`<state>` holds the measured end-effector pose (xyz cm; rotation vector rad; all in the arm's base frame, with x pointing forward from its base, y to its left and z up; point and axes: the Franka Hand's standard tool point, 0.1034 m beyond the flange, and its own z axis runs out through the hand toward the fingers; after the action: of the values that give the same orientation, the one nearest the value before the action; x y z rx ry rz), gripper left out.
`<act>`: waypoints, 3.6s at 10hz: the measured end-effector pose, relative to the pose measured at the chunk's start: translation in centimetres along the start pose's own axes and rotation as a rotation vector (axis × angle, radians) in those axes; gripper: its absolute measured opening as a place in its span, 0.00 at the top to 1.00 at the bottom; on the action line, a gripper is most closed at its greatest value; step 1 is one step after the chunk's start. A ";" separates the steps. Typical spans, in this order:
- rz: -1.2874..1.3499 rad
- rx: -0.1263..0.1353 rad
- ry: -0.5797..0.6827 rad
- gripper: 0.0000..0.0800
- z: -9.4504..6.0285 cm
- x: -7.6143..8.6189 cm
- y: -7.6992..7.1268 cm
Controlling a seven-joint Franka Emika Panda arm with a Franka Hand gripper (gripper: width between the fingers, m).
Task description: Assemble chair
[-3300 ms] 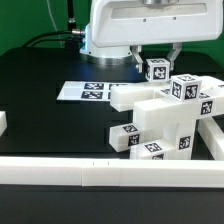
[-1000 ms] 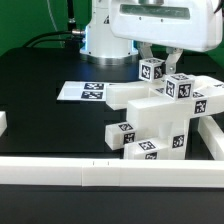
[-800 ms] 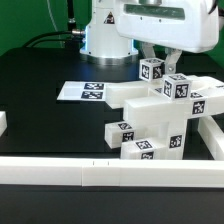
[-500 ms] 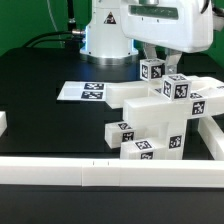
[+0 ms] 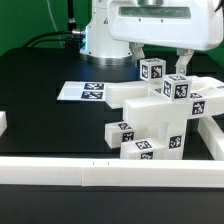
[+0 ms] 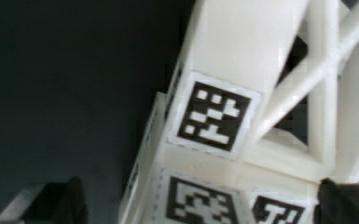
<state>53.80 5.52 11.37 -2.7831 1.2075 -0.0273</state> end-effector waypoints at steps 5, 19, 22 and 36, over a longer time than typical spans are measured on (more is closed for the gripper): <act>-0.493 -0.021 0.013 0.19 -0.2 0.7 0.4; -0.905 -0.043 0.021 0.65 -0.1 0.9 0.4; -0.555 -0.020 0.024 0.65 -0.1 0.9 0.4; 0.322 0.031 -0.009 0.38 -0.1 0.5 0.0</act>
Offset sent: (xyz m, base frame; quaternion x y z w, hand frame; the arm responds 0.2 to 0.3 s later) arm 0.0079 -0.0089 0.0052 -0.0291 0.0130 -0.2569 0.9659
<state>54.16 5.17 11.45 -2.5249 1.6210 -0.0072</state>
